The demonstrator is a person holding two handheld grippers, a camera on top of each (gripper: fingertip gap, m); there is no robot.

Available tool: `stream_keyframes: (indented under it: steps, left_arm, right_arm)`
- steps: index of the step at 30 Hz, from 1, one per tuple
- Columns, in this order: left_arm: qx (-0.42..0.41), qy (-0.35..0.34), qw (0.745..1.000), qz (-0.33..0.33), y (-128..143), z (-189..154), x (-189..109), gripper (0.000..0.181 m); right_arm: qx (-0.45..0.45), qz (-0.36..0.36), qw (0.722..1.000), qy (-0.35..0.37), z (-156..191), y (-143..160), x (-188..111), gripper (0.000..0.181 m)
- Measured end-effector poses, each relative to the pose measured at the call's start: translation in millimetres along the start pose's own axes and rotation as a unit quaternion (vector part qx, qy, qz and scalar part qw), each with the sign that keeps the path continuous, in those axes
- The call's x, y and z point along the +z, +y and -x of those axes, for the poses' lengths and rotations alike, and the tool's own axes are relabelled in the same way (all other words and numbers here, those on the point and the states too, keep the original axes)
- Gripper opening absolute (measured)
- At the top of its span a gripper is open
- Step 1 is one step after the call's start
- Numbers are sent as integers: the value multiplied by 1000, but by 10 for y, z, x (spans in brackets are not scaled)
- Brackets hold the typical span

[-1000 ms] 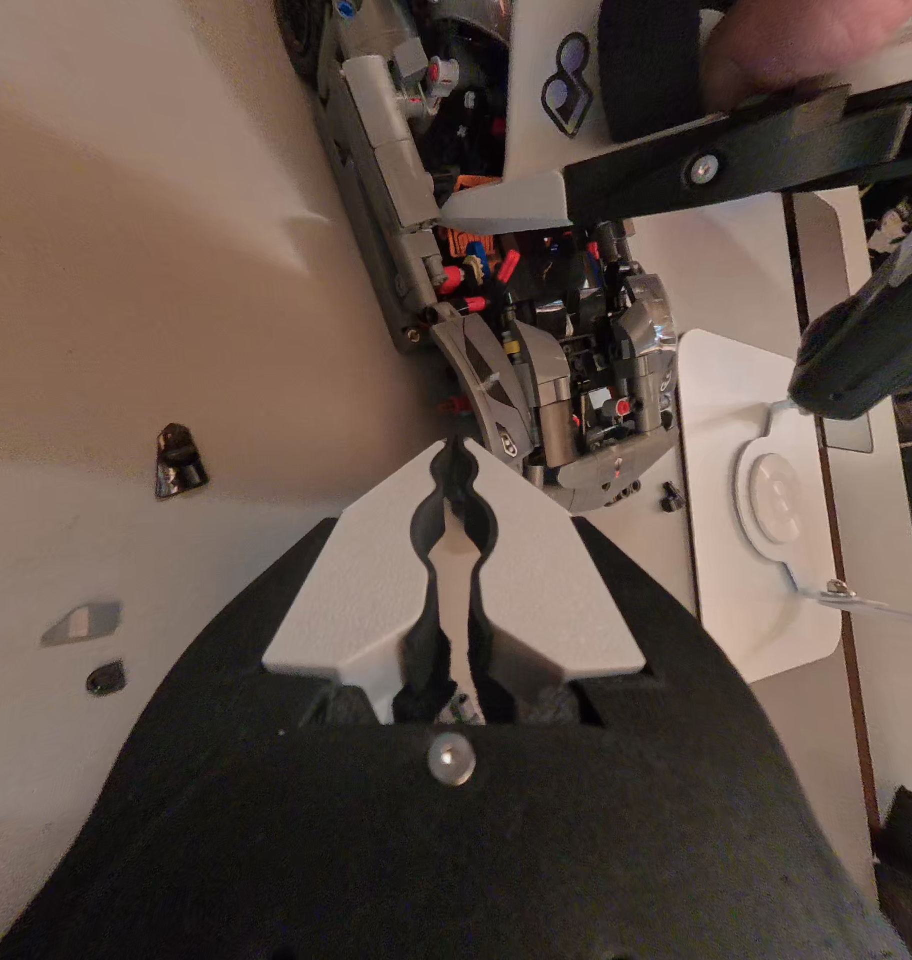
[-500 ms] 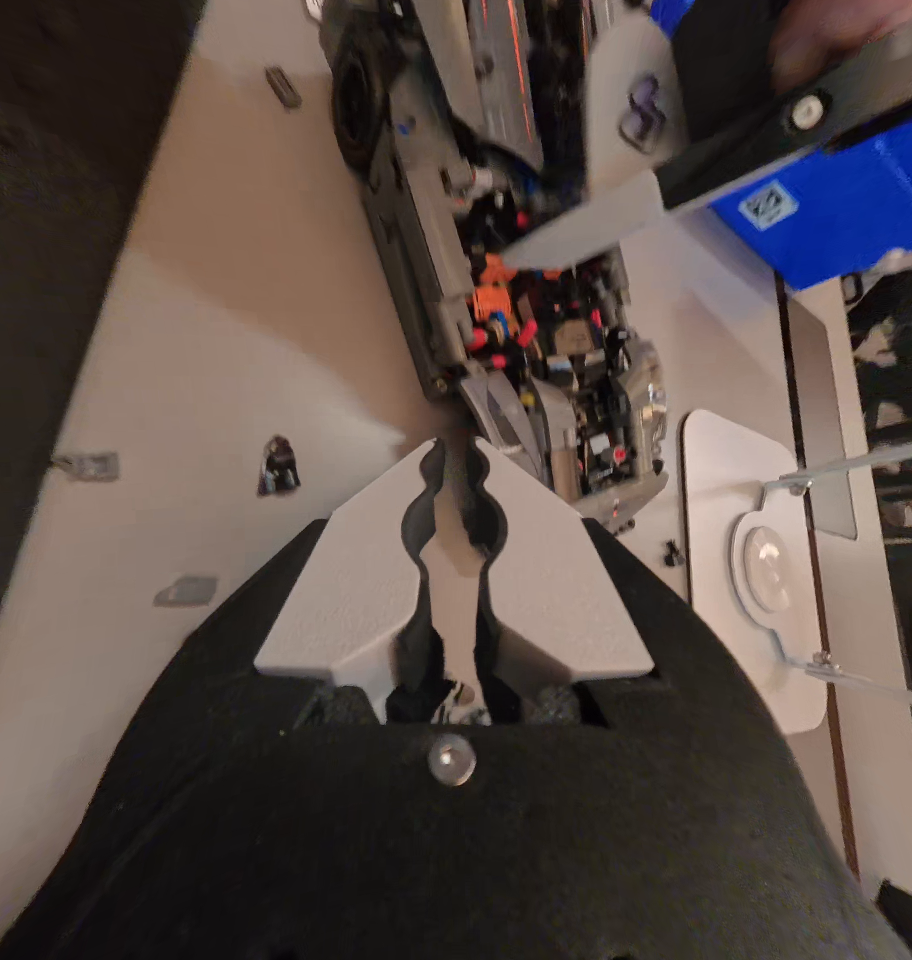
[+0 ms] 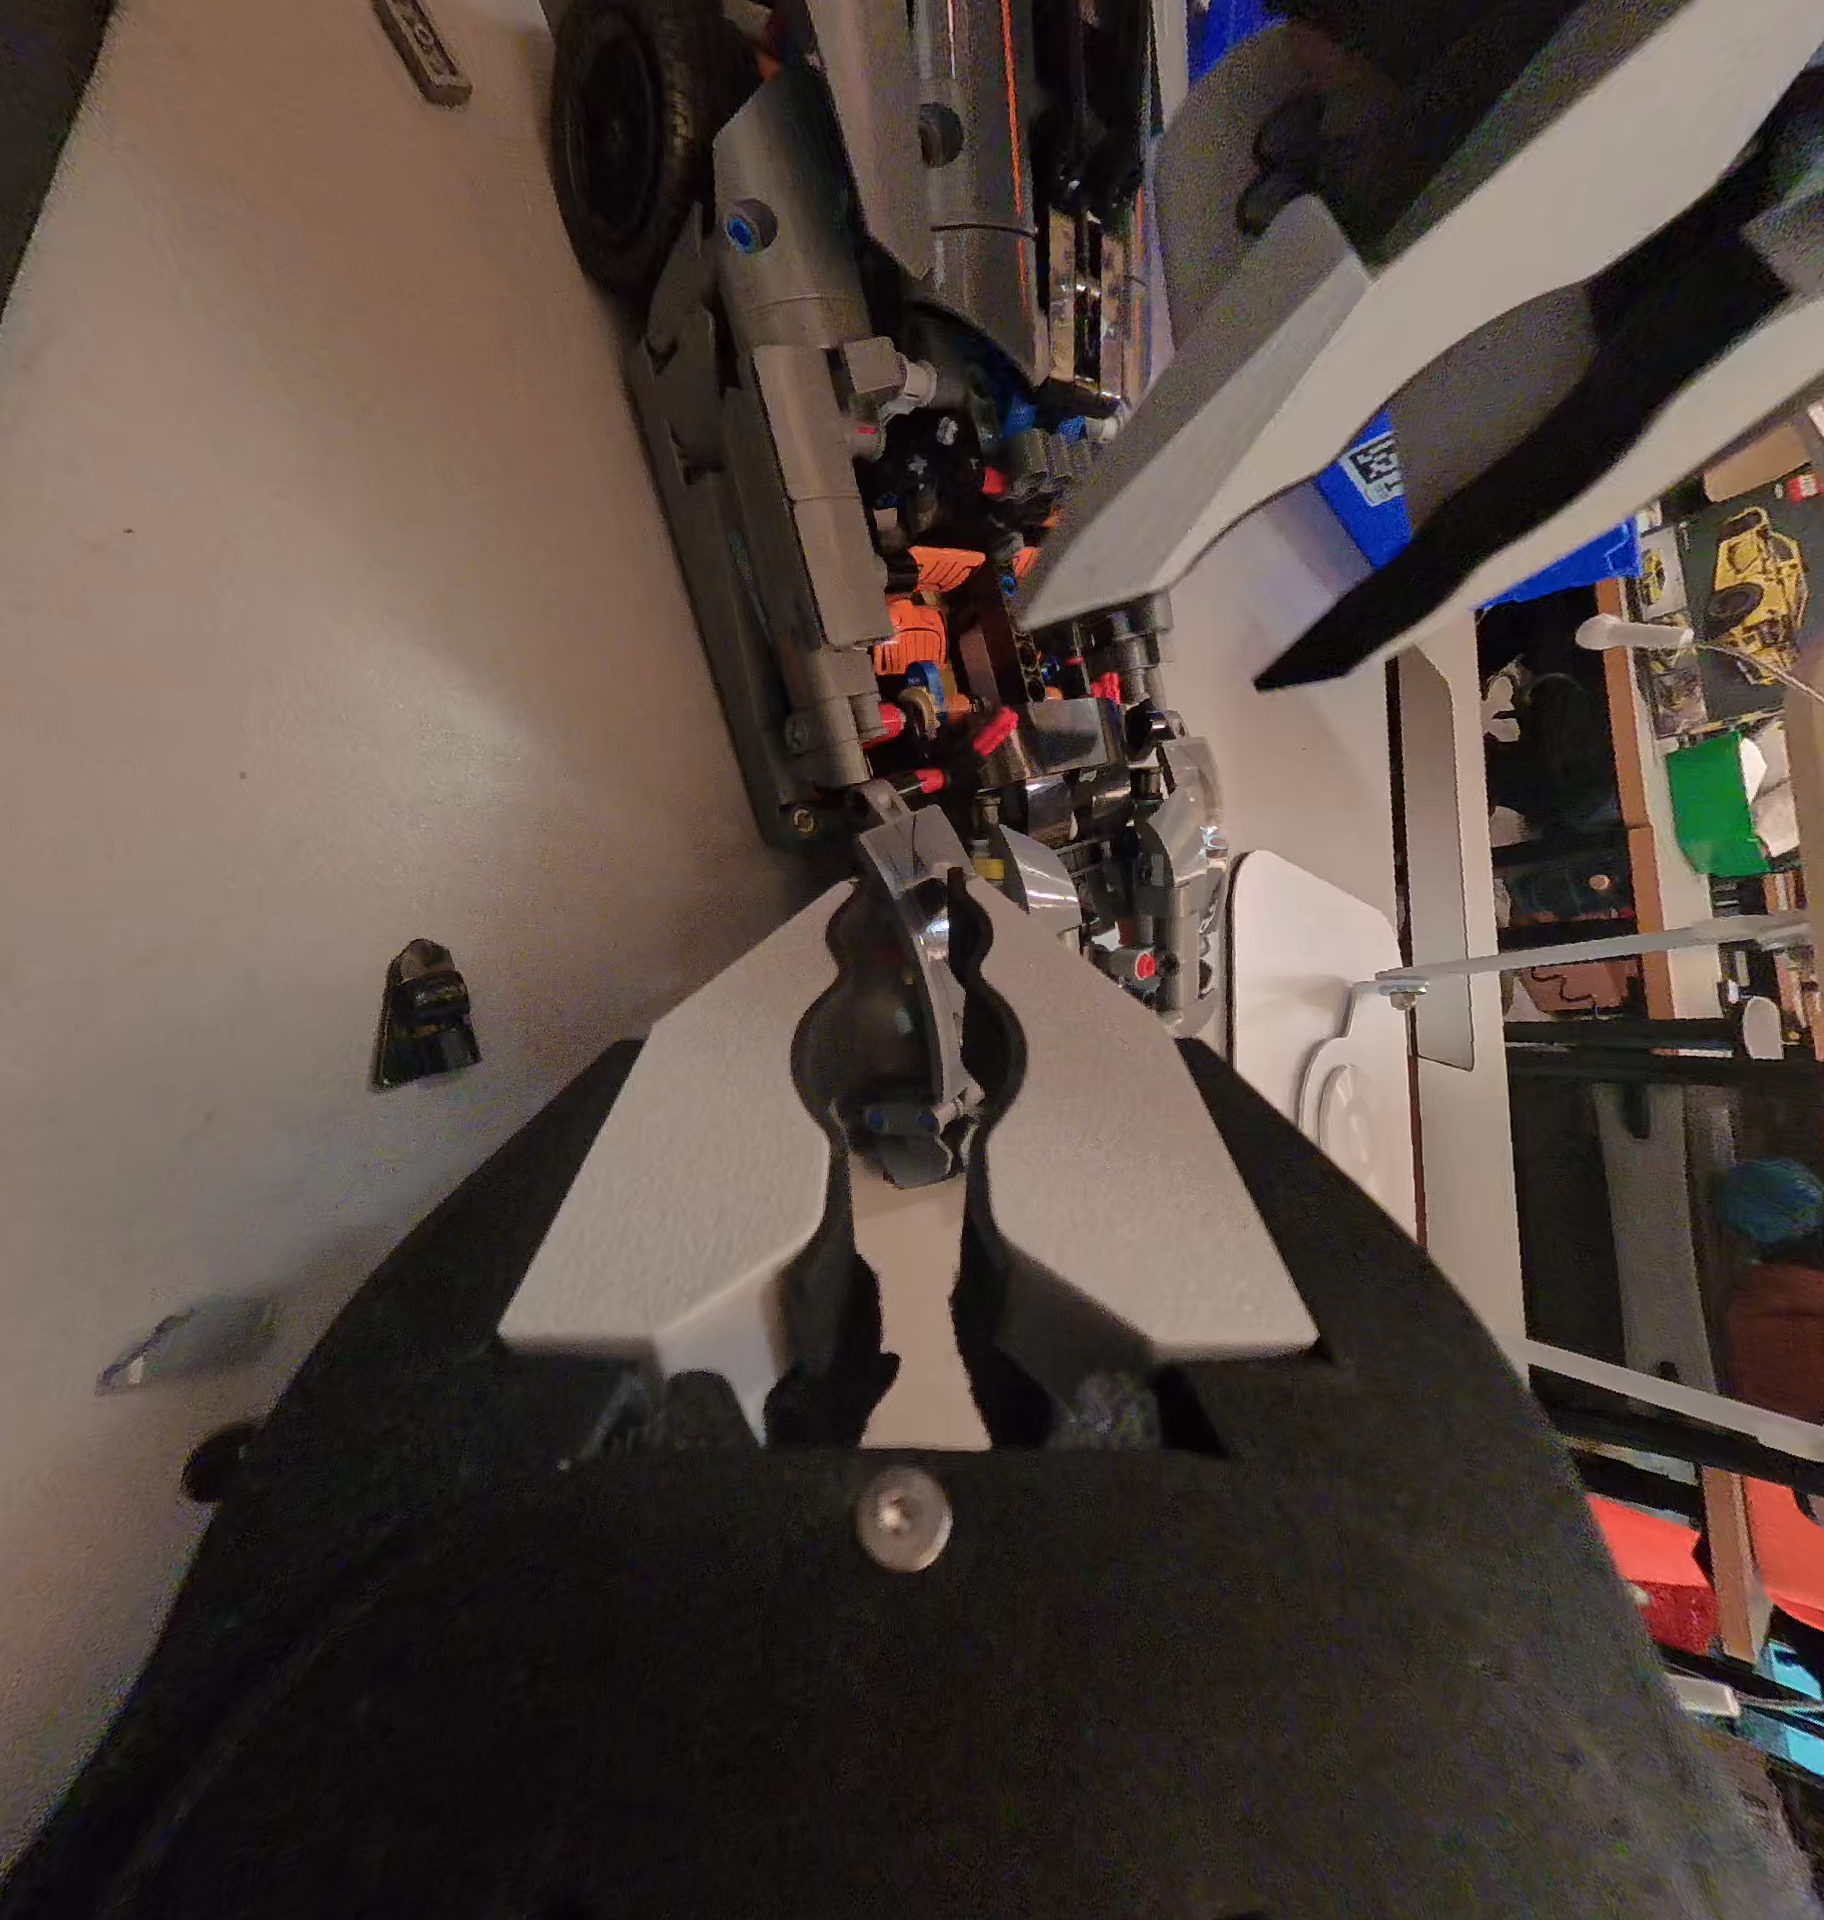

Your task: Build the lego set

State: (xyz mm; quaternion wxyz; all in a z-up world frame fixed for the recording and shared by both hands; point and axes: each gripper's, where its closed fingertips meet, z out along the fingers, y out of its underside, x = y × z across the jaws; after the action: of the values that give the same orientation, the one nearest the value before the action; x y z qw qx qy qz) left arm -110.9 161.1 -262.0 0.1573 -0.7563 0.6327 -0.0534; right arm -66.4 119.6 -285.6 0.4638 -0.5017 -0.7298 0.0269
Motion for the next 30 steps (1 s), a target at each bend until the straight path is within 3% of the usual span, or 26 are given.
stream_keyframes:
  steps: [5,10,13,15,21,30]
  left_arm:
    - [90,-57,994,5,19,-87,87,62]
    - [189,-105,975,-56,-146,-233,66,41]
    - [211,-126,969,-37,-116,-213,142,31]
    - [215,-96,971,-38,-94,-315,216,25]
    - [238,-102,965,-44,-94,-338,259,6]
    - [252,-103,960,-57,-49,-300,159,12]
  right_arm:
    - [-2,-3,1000,1,-2,-1,3,10]
    - [-9,-5,1000,4,2,-12,9,10]
    - [-14,-4,1000,4,6,-19,16,10]
    - [-22,0,1000,7,8,-22,21,10]
    - [-29,9,999,15,-5,-24,32,9]
    - [-24,6,1000,17,-21,-22,45,7]
